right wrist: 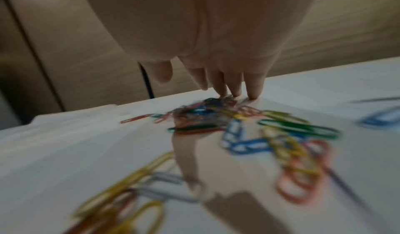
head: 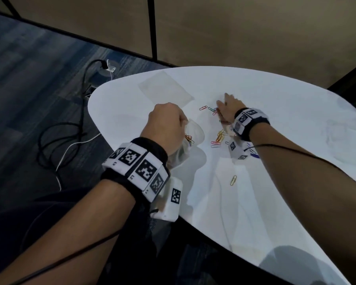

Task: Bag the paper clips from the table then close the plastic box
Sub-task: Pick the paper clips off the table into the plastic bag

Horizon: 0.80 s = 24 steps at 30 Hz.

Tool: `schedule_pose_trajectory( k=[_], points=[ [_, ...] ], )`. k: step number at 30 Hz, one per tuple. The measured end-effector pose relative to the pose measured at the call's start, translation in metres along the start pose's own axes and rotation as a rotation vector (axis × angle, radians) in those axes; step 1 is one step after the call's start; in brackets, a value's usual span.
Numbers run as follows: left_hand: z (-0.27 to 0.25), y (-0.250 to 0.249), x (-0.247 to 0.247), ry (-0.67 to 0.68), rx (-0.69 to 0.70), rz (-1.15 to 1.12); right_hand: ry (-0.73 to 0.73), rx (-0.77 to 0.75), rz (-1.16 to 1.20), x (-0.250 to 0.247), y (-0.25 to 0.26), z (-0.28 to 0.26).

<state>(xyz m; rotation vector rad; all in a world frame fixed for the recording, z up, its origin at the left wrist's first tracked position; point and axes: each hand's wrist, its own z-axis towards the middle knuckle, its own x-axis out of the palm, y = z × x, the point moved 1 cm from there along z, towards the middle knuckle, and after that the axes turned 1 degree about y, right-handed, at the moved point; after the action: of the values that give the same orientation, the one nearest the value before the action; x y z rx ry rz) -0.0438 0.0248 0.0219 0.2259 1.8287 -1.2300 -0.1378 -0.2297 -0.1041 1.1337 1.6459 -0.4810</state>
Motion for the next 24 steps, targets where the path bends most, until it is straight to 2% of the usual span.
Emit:
schedule_pose_trajectory(
  k=[4, 8, 12, 15, 17, 20, 22, 24],
  points=[
    [-0.002, -0.003, 0.001, 0.008, 0.001, 0.013, 0.059, -0.216, -0.249, 0.016, 0.033, -0.011],
    [-0.003, -0.004, -0.001, 0.015, -0.009, 0.028, -0.030, -0.321, -0.427, 0.037, 0.032, -0.024],
    [-0.007, -0.008, -0.001, 0.036, -0.021, 0.034, -0.127, -0.379, -0.400, 0.035, 0.019, -0.040],
    [-0.008, -0.010, 0.001, 0.063, -0.026, 0.039, -0.157, -0.314, -0.318, 0.024, 0.007, -0.050],
    [-0.008, -0.010, 0.002, 0.077, -0.037, 0.030, -0.165, -0.240, -0.182, 0.014, -0.002, -0.053],
    [-0.006, -0.010, 0.003, 0.079, -0.055, 0.015, -0.229, -0.078, 0.202, -0.002, -0.015, -0.064],
    [-0.005, -0.011, 0.003, 0.078, -0.057, 0.013, -0.234, 0.045, 0.530, -0.012, -0.020, -0.074],
    [-0.005, -0.011, 0.004, 0.080, -0.059, 0.016, -0.145, 0.086, 0.968, -0.024, -0.015, -0.090]
  ],
)
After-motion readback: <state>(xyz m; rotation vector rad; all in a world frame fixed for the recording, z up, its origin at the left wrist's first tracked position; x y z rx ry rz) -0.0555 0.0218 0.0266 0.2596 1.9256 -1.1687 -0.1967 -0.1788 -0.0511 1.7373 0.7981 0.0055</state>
